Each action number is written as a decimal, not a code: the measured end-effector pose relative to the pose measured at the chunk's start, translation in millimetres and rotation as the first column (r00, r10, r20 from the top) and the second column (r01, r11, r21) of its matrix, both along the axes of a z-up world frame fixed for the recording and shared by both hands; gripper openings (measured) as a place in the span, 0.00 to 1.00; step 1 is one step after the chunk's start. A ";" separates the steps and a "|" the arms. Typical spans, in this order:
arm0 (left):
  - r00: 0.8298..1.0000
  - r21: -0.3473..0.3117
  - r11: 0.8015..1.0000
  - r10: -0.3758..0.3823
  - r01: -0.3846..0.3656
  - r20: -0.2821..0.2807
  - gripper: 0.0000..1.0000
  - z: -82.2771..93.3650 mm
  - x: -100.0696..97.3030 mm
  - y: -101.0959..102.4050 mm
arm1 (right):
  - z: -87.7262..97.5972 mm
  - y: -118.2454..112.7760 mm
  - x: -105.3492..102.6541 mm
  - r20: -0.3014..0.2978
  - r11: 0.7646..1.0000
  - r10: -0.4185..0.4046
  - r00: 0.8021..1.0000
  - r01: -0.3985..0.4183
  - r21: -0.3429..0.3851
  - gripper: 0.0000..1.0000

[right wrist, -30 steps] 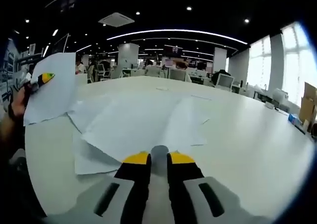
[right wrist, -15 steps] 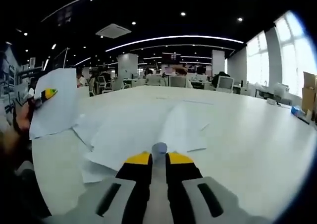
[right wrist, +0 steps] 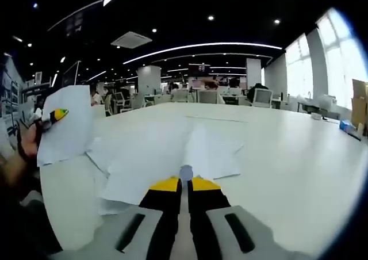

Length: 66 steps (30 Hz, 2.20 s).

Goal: Organize the stack of printing papers by aligning and flattening the scattered papers on the table

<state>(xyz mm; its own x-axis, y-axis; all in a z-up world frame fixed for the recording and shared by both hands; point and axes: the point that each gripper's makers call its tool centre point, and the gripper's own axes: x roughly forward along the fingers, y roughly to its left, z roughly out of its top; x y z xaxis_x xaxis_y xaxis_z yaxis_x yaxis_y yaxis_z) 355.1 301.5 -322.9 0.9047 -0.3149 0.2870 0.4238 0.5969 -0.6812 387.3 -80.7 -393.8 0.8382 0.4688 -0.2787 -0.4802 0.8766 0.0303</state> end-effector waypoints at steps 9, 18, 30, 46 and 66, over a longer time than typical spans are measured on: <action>1.000 0.001 1.000 -0.001 0.001 -0.001 0.06 -0.5 1.4 0.8 | 2.4 1.7 0.2 0.006 1.000 0.008 1.000 -0.008 0.011 0.00; 1.000 0.002 1.000 -0.001 0.001 -0.002 0.06 -0.1 0.8 -1.2 | 8.9 3.7 -1.1 0.021 0.999 0.015 1.000 -0.016 0.042 0.00; 1.000 0.000 1.000 0.000 0.000 0.000 0.06 0.4 -0.6 -2.2 | 17.8 6.7 -3.2 0.038 0.996 0.021 0.999 -0.024 0.080 0.00; 1.000 0.004 1.000 -0.001 0.001 0.000 0.06 0.4 -0.8 -1.1 | 40.2 12.5 -15.2 0.083 0.983 0.023 0.996 -0.038 0.180 0.00; 1.000 0.002 1.000 0.002 -0.002 -0.005 0.06 -0.2 -0.1 -1.4 | 51.1 14.1 -22.5 0.094 0.968 0.032 0.995 -0.054 0.246 0.00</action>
<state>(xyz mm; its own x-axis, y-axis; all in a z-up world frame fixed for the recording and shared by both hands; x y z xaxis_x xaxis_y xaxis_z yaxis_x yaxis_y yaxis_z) 354.9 300.1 -323.1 0.9070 -0.3132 0.2817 0.4188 0.5991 -0.6824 364.9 -66.7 -342.7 0.8318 0.5501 -0.0744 -0.5280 0.8254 0.1997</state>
